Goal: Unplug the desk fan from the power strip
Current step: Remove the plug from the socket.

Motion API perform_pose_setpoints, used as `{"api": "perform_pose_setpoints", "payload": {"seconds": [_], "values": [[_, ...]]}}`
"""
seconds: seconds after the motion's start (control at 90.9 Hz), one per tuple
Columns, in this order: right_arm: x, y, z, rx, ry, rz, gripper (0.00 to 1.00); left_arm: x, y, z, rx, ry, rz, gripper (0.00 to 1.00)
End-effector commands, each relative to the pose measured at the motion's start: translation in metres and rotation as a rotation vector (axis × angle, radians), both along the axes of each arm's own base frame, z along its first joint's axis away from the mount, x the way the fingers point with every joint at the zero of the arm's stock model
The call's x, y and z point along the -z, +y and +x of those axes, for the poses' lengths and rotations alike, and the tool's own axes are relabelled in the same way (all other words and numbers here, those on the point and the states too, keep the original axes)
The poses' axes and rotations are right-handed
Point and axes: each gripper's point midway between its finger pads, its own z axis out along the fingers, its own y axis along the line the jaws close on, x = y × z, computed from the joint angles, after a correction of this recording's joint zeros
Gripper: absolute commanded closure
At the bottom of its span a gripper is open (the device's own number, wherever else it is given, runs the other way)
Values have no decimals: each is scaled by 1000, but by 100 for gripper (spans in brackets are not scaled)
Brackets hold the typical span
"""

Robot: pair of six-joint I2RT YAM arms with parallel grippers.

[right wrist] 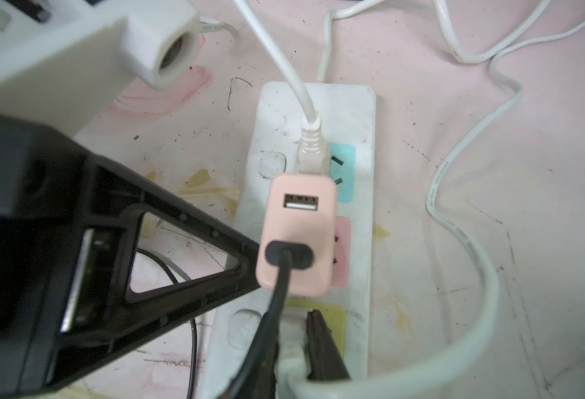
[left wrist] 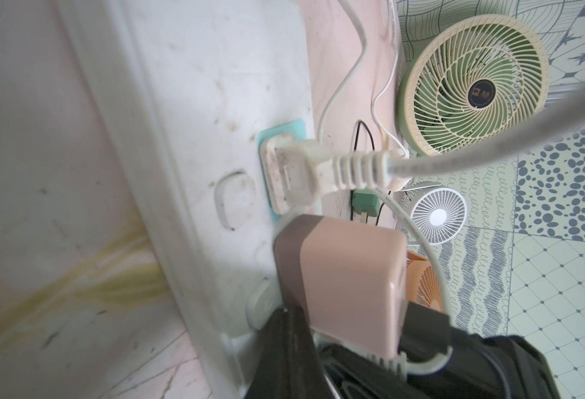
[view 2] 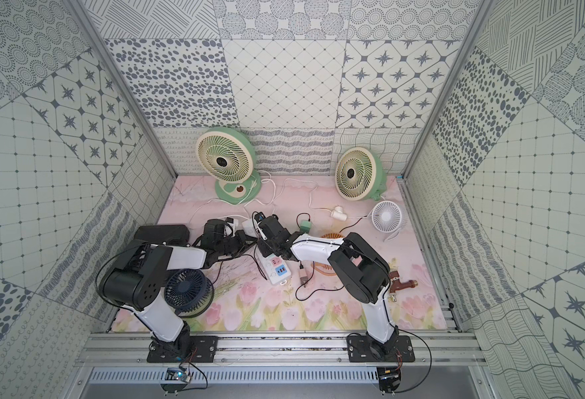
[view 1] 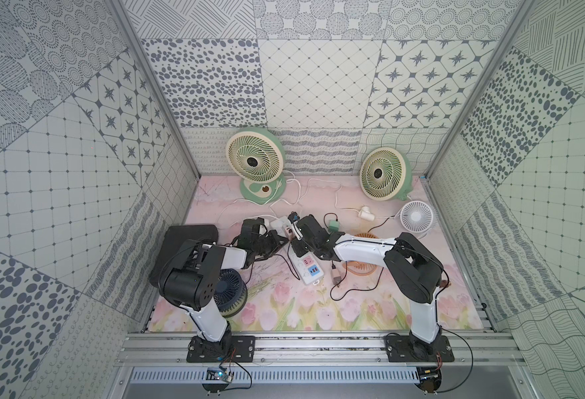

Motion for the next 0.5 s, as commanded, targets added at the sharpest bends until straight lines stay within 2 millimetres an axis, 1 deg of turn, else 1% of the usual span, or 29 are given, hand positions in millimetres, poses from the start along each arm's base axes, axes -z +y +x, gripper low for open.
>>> {"api": "perform_pose_setpoints", "payload": {"seconds": [0.0,0.044,0.132,0.209,0.275,0.418,0.484], "values": [[-32,12,7,-9,-45,117,97,26,10,-16,-19,104,67,100],[-31,18,2,-31,-66,82,97,26,9,-16,-17,103,67,100],[-30,26,-6,-69,-151,-42,97,27,9,-16,-19,109,65,100],[-28,28,-6,-68,-187,-94,97,26,9,-15,-20,106,61,100],[-27,26,-4,-55,-160,-63,97,27,9,-16,-19,108,62,100],[-32,12,8,-3,-43,126,97,25,10,-16,-19,103,66,100],[-35,12,8,-12,-32,142,97,25,10,-15,-21,102,67,100]]}}
